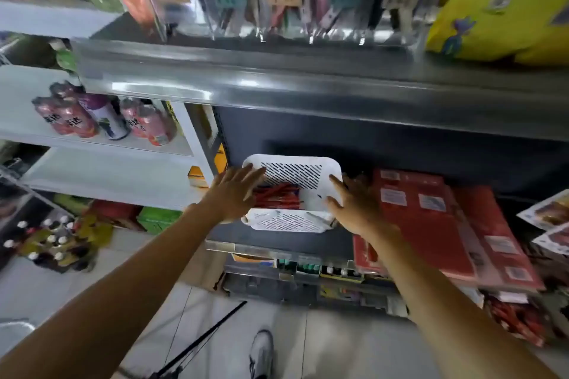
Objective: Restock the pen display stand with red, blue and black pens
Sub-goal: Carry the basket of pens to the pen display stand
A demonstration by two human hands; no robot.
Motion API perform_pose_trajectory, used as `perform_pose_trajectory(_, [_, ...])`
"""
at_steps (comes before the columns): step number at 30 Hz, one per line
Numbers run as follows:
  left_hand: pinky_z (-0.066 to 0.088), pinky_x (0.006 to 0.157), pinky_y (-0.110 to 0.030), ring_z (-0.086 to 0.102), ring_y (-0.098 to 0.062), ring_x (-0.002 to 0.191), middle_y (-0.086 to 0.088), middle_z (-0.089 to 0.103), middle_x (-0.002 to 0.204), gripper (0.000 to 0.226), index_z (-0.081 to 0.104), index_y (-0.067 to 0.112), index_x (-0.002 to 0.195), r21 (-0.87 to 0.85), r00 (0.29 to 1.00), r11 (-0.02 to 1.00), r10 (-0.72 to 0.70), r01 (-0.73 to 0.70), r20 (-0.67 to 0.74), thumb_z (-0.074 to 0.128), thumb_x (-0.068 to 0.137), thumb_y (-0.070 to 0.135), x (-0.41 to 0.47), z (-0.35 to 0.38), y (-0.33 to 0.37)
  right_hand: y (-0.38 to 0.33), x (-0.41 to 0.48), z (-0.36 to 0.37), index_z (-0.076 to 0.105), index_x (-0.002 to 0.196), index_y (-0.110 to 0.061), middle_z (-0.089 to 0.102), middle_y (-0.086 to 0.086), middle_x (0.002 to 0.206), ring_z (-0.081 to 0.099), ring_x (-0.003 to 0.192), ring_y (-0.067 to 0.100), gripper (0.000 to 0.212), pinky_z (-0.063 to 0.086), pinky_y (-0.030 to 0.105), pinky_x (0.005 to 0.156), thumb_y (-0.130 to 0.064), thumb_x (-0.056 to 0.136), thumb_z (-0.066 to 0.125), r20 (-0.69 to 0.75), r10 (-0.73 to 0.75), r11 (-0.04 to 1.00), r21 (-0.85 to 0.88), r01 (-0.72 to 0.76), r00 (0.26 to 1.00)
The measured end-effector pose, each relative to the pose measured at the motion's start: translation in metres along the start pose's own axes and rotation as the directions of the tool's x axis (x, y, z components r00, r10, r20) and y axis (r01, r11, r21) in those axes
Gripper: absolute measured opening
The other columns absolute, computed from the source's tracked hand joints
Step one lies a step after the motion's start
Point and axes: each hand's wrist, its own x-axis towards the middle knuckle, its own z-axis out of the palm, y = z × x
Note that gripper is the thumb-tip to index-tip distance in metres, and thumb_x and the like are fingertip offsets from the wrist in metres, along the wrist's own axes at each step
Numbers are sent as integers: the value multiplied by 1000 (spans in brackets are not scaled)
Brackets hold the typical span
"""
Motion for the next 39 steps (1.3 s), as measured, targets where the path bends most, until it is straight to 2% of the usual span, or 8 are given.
perform_pose_trajectory(9, [29,113,-49,29,-32,142,-10,25,157,68,18,18,153,-498,983,849,-129,178,133,56,96,17,50,30,-40,8,56,21,18,155,-20,17,10,161,20,147,29,61,24,41,117,-36,101,43,115,236,839,478,-261,965])
perform_pose_trajectory(12, [44,102,-48,50,-28,124,-10,48,141,49,37,16,143,-832,949,458,-176,313,260,51,98,30,59,31,-38,2,61,18,11,155,-26,9,3,163,21,146,28,62,29,47,114,-38,102,40,247,367,583,690,-429,897])
perform_pose_trajectory(17, [50,68,-35,62,-25,82,-8,65,91,41,62,19,91,-879,815,-85,-339,470,469,36,97,50,67,18,-35,-5,71,11,39,141,-26,50,2,136,51,122,30,48,45,53,99,-52,100,34,462,470,114,814,-570,753])
perform_pose_trajectory(26, [47,70,-40,57,-28,101,1,61,115,78,58,21,125,-782,721,-213,-305,585,622,16,89,76,67,21,-45,0,66,8,52,128,-22,61,8,122,57,113,33,63,42,59,96,-70,92,30,552,463,-59,800,-597,694])
perform_pose_trajectory(29, [44,79,-44,50,-31,109,-5,54,123,84,59,15,119,-775,711,-209,-313,596,630,15,87,78,66,17,-38,20,78,30,46,132,-20,55,12,133,52,122,36,77,40,59,105,-75,79,36,368,514,80,879,-470,775])
perform_pose_trajectory(32, [46,75,-43,51,-31,104,-6,54,120,83,59,14,115,-767,702,-205,-314,608,639,16,86,80,61,13,-33,69,115,86,45,126,-46,57,-4,130,56,118,30,83,46,54,98,-94,58,41,239,611,199,877,-438,755])
perform_pose_trajectory(35, [44,84,-44,50,-30,105,-5,53,121,83,58,14,117,-778,703,-203,-340,594,625,17,87,79,57,16,-29,81,121,104,51,108,-59,64,-13,117,63,101,20,90,51,50,88,-105,32,40,283,634,87,899,-429,720])
perform_pose_trajectory(39, [43,87,-43,52,-28,102,-4,52,119,83,57,13,124,-793,705,-218,-367,569,607,18,89,77,46,15,-20,6,49,13,60,100,-29,68,8,107,65,91,23,48,54,44,83,-71,79,51,391,491,-31,901,-433,778])
